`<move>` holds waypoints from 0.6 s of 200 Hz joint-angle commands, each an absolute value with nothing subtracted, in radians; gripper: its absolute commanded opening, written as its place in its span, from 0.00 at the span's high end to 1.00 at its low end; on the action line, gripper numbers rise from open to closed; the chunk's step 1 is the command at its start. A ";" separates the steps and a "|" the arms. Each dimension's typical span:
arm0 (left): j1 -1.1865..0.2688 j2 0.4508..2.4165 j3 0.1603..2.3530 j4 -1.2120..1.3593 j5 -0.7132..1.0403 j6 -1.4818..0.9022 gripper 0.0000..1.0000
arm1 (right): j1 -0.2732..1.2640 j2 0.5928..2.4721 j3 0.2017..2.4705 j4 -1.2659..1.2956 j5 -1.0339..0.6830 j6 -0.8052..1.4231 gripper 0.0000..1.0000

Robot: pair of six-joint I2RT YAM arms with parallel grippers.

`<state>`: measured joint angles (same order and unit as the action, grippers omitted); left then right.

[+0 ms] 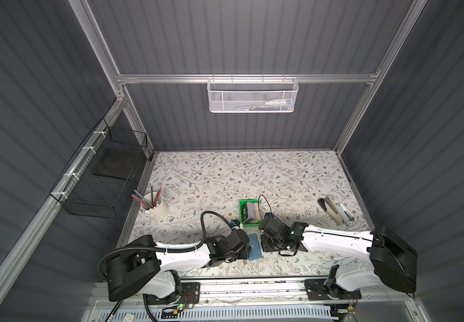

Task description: Put the credit cards into the card holder

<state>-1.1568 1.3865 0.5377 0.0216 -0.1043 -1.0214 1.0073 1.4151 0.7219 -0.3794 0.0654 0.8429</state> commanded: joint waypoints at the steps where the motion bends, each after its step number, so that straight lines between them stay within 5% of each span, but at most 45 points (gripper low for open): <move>1: -1.154 1.404 0.522 0.011 -0.094 -1.003 0.66 | 1.005 1.455 0.759 -0.375 0.066 0.831 0.77; 120: -1.156 1.370 0.509 0.012 -0.091 -1.025 0.66 | 1.037 1.595 0.805 -0.498 0.157 0.837 0.72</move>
<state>-1.1568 1.3830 0.5224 0.0460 -0.1043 -1.0222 1.0241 1.5494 0.7864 -0.4259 0.1055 0.8448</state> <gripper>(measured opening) 0.339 0.274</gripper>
